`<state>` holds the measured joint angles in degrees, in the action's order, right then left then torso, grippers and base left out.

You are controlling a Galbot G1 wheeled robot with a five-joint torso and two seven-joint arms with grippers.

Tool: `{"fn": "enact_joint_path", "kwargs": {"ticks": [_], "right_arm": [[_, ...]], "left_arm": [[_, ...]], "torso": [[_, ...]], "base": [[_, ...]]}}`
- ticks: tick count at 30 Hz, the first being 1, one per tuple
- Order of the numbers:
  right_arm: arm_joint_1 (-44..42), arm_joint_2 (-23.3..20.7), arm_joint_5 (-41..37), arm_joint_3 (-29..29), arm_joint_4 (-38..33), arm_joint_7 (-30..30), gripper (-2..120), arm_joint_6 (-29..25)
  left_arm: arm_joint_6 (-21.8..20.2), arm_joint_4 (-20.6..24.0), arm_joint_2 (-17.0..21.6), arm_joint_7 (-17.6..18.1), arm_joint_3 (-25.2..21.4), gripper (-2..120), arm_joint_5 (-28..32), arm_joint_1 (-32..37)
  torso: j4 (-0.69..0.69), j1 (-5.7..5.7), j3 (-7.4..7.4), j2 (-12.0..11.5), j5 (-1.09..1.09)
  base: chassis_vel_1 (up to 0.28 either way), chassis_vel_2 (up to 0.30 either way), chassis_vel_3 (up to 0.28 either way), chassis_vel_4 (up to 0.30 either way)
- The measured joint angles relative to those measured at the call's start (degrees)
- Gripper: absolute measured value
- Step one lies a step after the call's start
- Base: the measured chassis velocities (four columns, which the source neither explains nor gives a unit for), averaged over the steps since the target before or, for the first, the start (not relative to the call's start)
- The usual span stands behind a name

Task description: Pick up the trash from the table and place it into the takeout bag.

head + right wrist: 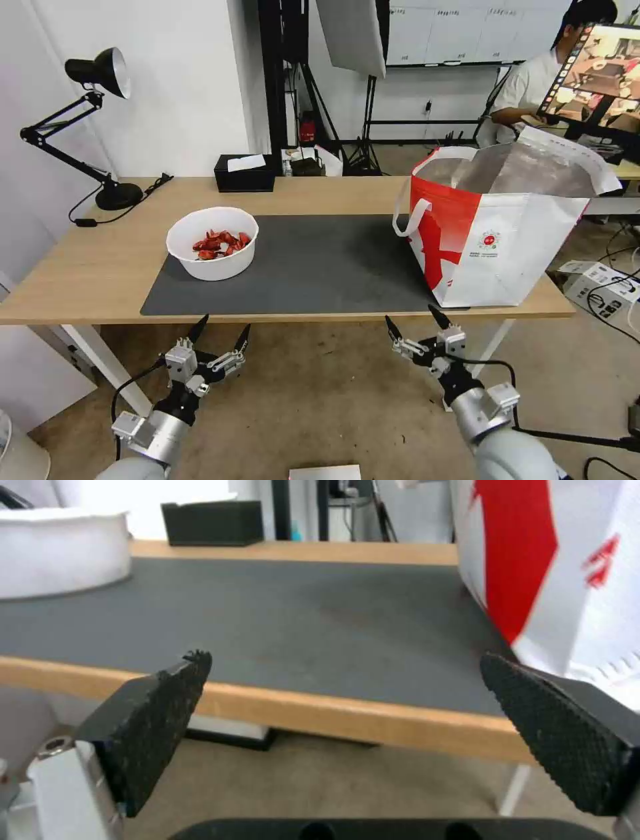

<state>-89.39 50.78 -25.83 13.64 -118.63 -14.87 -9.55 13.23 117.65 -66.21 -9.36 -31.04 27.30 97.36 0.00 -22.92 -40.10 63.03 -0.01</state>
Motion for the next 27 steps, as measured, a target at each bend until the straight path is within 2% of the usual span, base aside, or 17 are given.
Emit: {"fn": "enact_joint_path", "kwargs": {"ticks": [5, 22, 27], "right_arm": [[-1.1, 1.0, 2.6, -0.5, 0.6, -0.4, 100, 0.0], [-0.9, 1.9, 2.4, -1.2, 0.9, 0.5, 100, -0.5], [-0.8, 1.9, 2.3, -1.2, 0.9, 0.5, 100, -0.5]], "left_arm": [[0.1, -0.2, -0.2, -0.1, 0.3, 100, -0.3, 0.0], [0.3, -1.3, 0.0, -0.2, 1.1, 100, -0.1, -1.3], [-0.1, -1.2, 1.6, -0.1, 1.3, 100, 0.9, -3.3]], "torso": [[0.00, 0.00, 0.00, 0.0, 0.00], [0.00, 0.00, 0.00, 0.0, 0.01], [0.01, 0.00, 0.00, 0.0, 0.00]], "base": [[0.000, 0.000, 0.000, 0.000], [0.000, 0.000, 0.000, 0.000], [0.000, 0.000, 0.000, 0.000]]}}
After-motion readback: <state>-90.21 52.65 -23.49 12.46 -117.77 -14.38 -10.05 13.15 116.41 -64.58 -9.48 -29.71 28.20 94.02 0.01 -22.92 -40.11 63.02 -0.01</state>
